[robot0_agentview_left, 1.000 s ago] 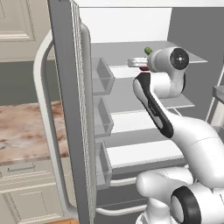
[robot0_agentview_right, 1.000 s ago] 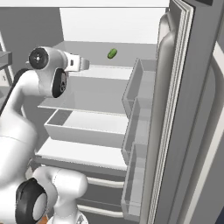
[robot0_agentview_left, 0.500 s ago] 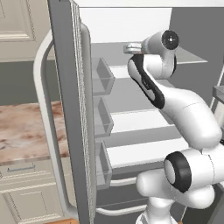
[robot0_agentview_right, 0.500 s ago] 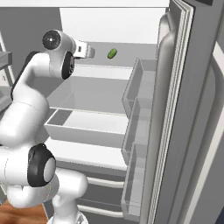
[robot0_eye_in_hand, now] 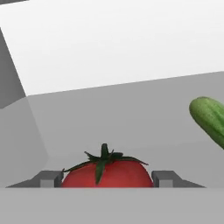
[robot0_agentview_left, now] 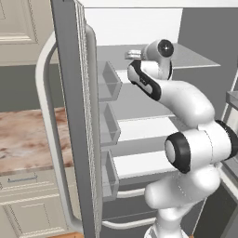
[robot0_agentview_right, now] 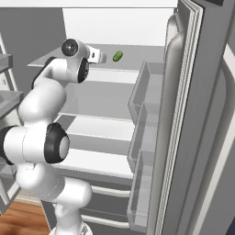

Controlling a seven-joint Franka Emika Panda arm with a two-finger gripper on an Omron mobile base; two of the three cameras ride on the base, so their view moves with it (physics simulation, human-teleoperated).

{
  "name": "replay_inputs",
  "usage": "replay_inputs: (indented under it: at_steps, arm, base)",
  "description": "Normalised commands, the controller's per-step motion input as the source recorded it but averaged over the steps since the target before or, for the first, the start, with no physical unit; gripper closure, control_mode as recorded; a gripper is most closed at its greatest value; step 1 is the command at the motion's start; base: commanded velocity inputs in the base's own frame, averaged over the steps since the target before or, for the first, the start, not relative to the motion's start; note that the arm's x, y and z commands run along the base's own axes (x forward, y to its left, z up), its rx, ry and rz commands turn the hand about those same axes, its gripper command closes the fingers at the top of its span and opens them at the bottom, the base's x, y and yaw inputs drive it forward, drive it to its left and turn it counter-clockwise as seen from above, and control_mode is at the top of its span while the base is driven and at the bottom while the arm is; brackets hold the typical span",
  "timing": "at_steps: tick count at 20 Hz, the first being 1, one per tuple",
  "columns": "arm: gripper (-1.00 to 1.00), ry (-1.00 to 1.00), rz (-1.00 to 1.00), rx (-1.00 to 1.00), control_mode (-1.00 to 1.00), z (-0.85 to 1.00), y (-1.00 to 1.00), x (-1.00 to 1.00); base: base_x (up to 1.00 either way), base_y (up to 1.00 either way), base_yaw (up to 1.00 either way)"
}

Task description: Move the cucumber and tomato from the second highest shelf to the top shelf to make space. Then, place the pitcher from the counter on the cleared second highest shelf.

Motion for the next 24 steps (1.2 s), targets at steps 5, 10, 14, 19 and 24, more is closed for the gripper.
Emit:
replay_inputs:
  at_steps: [5, 10, 14, 19, 24]
  arm:
    - [1.00, 0.00, 0.00, 0.00, -1.00, -0.01, 0.04, 0.86]
    - [-1.00, -0.01, 0.00, 0.00, -1.00, -0.18, 0.28, 0.37]
    - [-1.00, 0.00, 0.00, 0.00, -1.00, 0.05, 0.14, -0.03]
    - [-1.00, 0.00, 0.00, -0.01, -1.00, 0.16, 0.05, -0.27]
    - [-1.00, -0.01, -0.01, -0.01, -1.00, 0.19, 0.00, -0.79]
  base:
    - [0.00, 0.00, 0.00]
    - [0.00, 0.00, 0.00]
    - [0.00, 0.00, 0.00]
    - [0.00, 0.00, 0.00]
    - [0.00, 0.00, 0.00]
